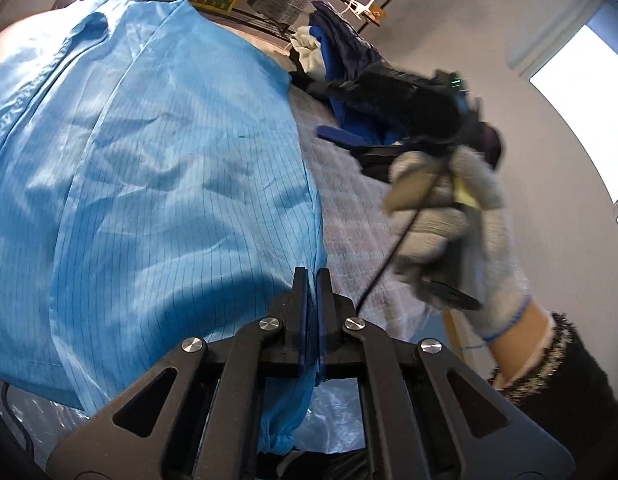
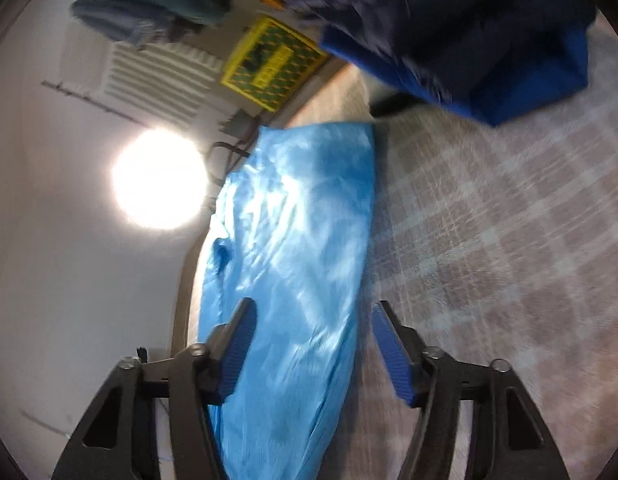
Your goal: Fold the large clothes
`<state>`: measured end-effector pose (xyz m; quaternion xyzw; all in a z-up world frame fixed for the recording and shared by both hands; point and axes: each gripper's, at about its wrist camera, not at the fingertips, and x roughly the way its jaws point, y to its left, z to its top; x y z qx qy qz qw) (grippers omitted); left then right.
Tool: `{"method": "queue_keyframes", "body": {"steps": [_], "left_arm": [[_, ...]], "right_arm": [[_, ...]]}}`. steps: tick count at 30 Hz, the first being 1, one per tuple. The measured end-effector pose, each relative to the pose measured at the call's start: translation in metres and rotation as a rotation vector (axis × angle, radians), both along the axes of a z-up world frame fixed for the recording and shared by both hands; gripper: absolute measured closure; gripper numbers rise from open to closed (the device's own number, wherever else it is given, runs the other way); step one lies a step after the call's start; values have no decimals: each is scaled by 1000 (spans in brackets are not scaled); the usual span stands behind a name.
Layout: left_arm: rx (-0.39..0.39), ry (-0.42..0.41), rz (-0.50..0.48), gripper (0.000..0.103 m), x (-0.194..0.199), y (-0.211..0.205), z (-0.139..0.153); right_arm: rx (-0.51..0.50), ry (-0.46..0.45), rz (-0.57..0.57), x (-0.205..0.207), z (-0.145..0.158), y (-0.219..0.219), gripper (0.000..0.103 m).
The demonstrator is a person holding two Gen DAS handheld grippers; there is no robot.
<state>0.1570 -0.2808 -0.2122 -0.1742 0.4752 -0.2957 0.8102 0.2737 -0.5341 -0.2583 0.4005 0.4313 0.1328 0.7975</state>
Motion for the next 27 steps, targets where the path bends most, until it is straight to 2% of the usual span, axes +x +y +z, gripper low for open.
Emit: {"method": "queue_keyframes", "body": {"steps": [3,7,11,16,22,27], "left_arm": [[-21,12,6,102,2,7,-1],[-42,20,10,102,3,13,-2],[-81,26,22,102,5,24,-3],[-152,50,60,102,5,49,-6],[-205,54,123,102,-5,86,-4],[-239,70,193,102,-18,121,-7]], "right_arm": [[6,54,0,15,-17,11,61],[-57,85,13,33,-26,31,70],[-145,126,16,45,-26,49,101],[-233,103,-25,49,3,64,103],[-533,14,48,62,51,132,103],[-720,-55,171,73,68,204,103]]}}
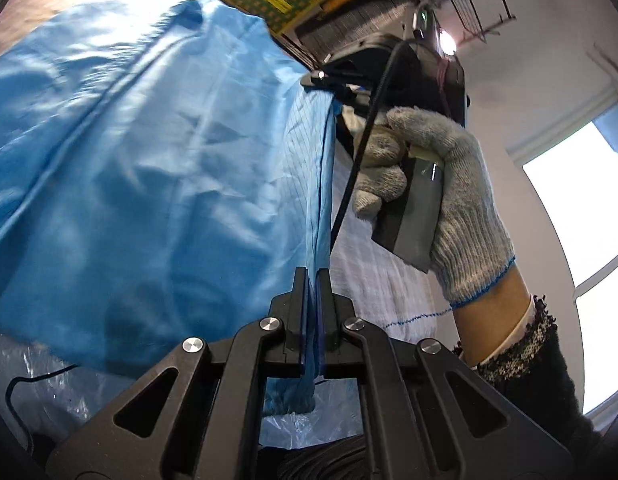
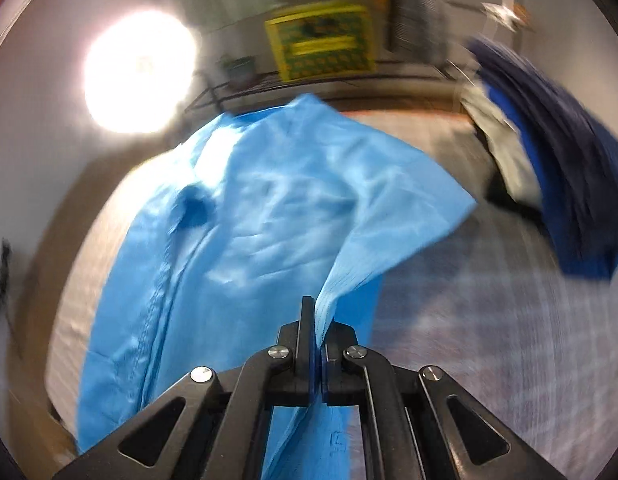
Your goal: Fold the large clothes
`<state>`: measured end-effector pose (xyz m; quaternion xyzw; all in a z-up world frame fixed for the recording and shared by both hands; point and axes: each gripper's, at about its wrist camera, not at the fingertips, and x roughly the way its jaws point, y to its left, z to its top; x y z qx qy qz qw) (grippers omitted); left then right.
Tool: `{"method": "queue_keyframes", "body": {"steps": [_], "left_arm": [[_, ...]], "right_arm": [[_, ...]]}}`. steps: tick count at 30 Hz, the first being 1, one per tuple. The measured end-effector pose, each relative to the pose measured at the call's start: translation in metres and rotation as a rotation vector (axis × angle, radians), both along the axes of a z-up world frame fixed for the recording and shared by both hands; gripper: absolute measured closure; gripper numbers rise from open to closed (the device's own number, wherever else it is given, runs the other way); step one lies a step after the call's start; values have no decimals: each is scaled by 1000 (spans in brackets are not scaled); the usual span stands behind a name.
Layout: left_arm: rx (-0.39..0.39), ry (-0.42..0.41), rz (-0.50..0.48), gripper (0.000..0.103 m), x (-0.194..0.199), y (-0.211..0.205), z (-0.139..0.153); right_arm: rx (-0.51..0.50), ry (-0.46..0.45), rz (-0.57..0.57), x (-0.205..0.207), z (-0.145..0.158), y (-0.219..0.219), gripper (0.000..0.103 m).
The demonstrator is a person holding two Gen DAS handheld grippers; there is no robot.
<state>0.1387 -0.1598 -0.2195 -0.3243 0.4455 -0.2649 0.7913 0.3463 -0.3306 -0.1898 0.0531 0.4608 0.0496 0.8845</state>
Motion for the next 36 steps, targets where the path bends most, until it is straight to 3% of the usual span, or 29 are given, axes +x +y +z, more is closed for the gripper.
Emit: {"method": "queue_keyframes", "body": {"steps": [10,15,16,18,19,22,24,27,31,36], "left_arm": [[22,59,122,102,-14,66,-22],[32,89,138,102,-9,76,-37],[34,92,139,102,-9,77,-39],[44,94,138,102,-9,77,-41],[44,95,137,102,-8,78,-43],[46,96,133,102,-4,79,-46],[48,96,133,102,-5,80,-48],[49,97,133,102,-8,82,-49],[46,97,128,102,-7,82,-49],[54,93,125,102,-2,82,-48]], "right_arm": [[-275,9,287,9,-39,148,103],[-259,62,318,13,-60,164,101],[-242,77,327,14,-62,161,98],[-161,116,340,15,-64,149,73],[-99,121,341,14,-59,138,69],[109,89,352,13,-33,101,69],[196,46,333,14,-19,77,65],[204,-10,174,32,-10,22,55],[273,22,-39,62,-31,-40,50],[342,68,-44,95,-51,-50,48]]}}
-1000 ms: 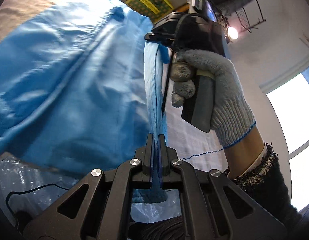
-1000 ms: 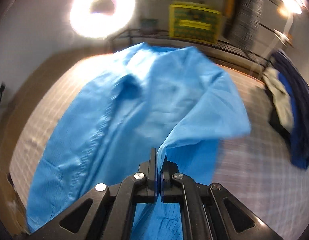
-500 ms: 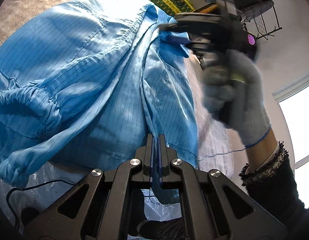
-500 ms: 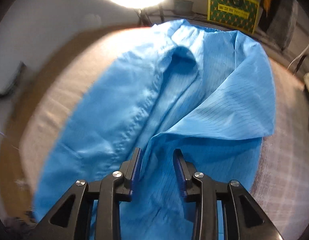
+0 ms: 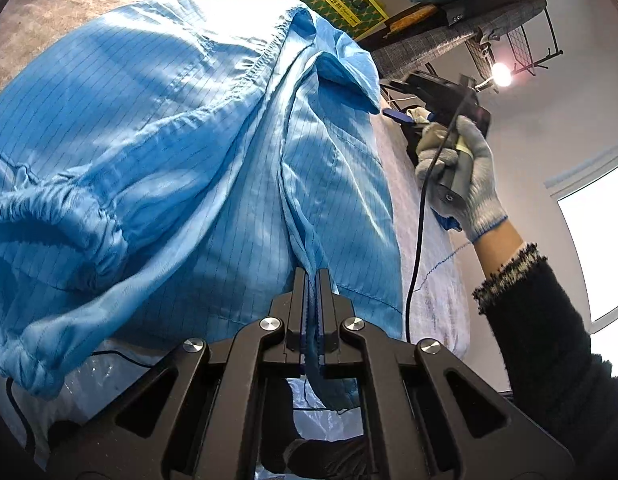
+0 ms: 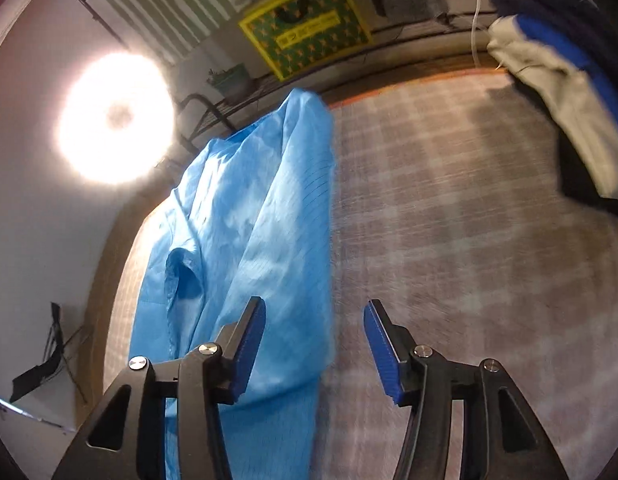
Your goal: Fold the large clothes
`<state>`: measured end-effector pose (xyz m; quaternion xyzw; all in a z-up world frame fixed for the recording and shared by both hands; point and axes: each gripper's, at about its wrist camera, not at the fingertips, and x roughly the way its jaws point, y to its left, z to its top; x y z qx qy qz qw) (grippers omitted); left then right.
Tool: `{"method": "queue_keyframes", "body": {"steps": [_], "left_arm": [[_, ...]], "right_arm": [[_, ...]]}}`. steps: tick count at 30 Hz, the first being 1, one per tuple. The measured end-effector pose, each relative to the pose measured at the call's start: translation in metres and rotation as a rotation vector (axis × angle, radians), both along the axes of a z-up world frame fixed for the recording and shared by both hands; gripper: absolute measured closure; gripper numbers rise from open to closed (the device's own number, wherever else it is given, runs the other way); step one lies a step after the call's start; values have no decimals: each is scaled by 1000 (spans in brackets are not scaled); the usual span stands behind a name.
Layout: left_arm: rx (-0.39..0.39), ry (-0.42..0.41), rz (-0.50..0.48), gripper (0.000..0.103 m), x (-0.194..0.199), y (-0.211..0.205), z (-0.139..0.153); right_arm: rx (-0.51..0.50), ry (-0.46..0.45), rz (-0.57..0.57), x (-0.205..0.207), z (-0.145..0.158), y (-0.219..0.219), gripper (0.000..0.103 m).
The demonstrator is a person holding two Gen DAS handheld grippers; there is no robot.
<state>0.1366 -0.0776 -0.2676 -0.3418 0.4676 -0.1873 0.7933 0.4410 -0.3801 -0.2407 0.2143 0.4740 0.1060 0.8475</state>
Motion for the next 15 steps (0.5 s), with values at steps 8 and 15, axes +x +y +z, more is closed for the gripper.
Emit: {"method": "queue_keyframes", "body": {"steps": [8,15], "left_arm": [[-18,12,1,102,-2,1,-3],[-32,12,-12,102,2,2,-3]], "right_arm": [[-58,-47,126,17,8,39,103],[-22,-107,172,48,48,91,103]]}}
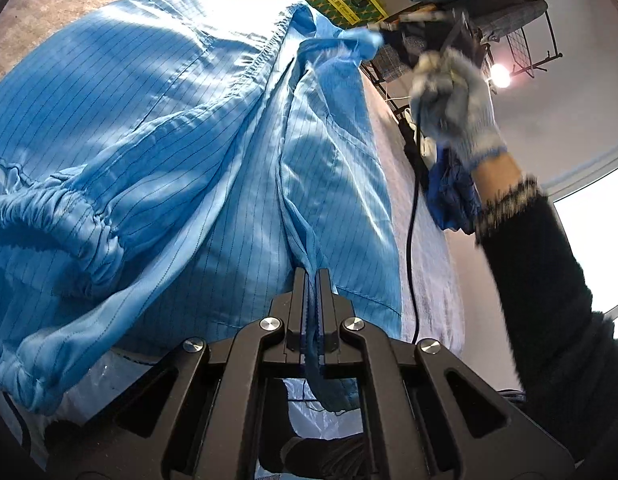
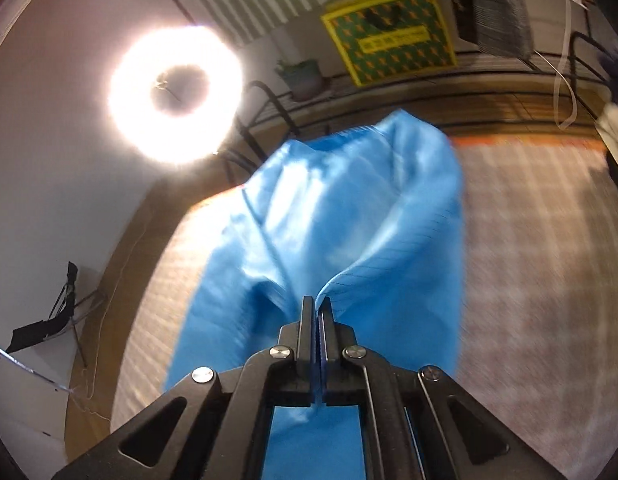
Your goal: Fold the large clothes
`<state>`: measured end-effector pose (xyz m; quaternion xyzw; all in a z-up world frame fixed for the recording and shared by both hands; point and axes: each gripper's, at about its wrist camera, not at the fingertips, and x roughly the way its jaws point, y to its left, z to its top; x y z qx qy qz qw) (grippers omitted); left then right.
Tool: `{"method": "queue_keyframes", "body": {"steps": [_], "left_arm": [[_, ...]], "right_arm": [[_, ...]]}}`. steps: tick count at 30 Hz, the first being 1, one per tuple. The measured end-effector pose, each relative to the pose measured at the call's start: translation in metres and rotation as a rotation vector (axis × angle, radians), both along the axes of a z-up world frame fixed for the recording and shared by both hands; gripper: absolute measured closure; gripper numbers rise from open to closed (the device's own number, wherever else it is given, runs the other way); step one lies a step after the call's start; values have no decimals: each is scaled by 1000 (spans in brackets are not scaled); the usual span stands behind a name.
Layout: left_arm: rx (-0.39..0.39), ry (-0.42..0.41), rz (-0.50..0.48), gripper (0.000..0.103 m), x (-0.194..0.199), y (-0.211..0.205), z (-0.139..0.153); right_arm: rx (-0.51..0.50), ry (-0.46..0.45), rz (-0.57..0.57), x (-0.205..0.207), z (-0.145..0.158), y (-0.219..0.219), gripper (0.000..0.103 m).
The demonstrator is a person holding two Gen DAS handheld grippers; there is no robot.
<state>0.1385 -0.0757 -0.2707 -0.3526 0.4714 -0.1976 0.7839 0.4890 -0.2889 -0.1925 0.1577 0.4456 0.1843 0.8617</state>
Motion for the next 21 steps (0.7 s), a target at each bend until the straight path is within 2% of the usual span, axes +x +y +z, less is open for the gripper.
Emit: {"method": "queue_keyframes", "body": {"steps": [5,11,13,14,16,17,21], "left_arm": [[-11,14,2,102,3,4,-4],[-19,25,18,102,9,11,-6],[-13,28,17,102,9,10,-7],[-10,28,14,102,9,10,-7],[-7,26,13,102,9,9,-6],[-2,22,13,102,9,10,-5],[13,13,6,102,7,5,-1]], "right_arm": [[-66,-14,47,42,1,55,103],[-217,63,66,76,-53,106,103],[-223,108,80,82,-71,112,95],[-215,131,87,83,-77,112,82],[-165,115,84,79,-69,104,77],[-121,93,79,72,-57,94,71],[-43,27,56,33,-10,51,68]]}}
